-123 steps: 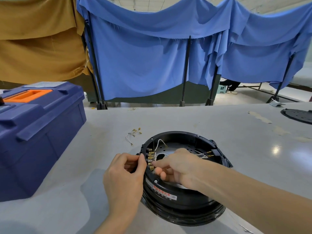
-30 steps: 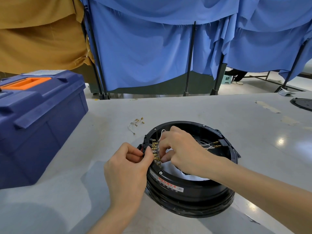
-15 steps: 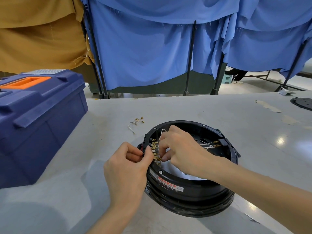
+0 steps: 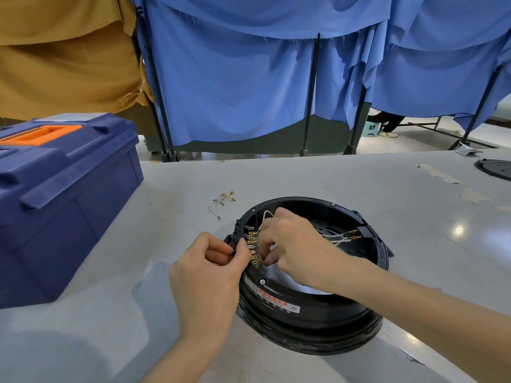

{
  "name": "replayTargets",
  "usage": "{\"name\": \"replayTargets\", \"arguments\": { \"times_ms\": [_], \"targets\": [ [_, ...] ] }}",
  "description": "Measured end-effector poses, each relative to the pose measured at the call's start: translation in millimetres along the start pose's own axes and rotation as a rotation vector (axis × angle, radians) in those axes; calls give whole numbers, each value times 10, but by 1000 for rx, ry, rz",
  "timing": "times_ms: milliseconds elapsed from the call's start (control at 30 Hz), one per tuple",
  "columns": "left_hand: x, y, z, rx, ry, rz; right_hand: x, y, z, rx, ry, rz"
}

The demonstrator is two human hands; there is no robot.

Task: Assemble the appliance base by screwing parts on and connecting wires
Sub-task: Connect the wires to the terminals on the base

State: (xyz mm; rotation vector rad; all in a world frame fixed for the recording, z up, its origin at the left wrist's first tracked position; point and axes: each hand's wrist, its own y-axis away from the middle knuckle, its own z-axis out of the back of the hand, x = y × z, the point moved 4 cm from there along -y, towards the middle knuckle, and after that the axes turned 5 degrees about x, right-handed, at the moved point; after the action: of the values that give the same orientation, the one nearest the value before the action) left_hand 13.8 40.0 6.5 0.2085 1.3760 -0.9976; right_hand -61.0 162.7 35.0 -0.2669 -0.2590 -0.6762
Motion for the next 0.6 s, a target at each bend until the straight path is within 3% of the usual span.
{"name": "replayTargets", "arguments": {
  "times_ms": [600],
  "targets": [
    [-7,1,5,-3,1,-11,-6,-3,4,-17,-50,-56]
  ]
}}
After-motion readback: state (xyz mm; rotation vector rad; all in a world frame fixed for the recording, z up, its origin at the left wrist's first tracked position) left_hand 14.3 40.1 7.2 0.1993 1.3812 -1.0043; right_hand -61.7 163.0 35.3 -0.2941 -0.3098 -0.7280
